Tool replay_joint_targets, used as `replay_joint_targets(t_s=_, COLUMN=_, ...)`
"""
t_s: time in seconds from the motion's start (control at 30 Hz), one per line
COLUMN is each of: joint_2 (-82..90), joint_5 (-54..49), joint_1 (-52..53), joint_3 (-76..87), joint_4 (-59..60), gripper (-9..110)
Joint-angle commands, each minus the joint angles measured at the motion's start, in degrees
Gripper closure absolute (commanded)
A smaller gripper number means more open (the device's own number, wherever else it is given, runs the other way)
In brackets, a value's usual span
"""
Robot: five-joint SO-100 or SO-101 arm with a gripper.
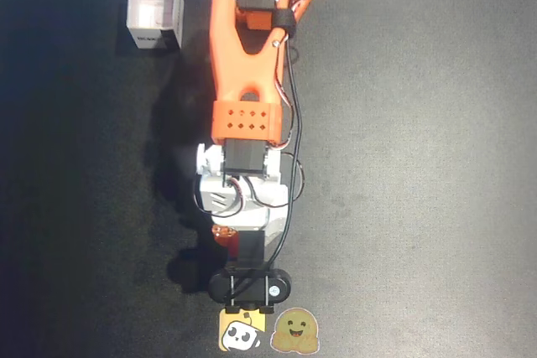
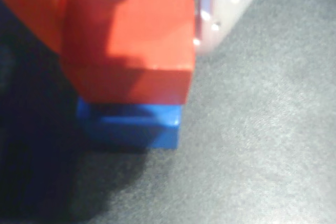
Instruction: Put the red cube on top of the blue cube.
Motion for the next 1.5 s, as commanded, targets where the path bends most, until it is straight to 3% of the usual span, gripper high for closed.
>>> replay_joint_targets(t_s=0.0, joint_2=5.4, joint_5=0.1, joint_1=-0.6, joint_3=-0.2, joint_4=-1.1, gripper=90)
replay_joint_targets(t_s=0.63, joint_2=5.4, joint_5=0.6, joint_1=-0.7, joint_3=-0.7, joint_4=-1.5, gripper=81)
replay_joint_targets(t_s=1.47, joint_2=13.0, joint_5=1.1, joint_1=-2.6, joint_3=-0.1, joint_4=-0.4, gripper=81)
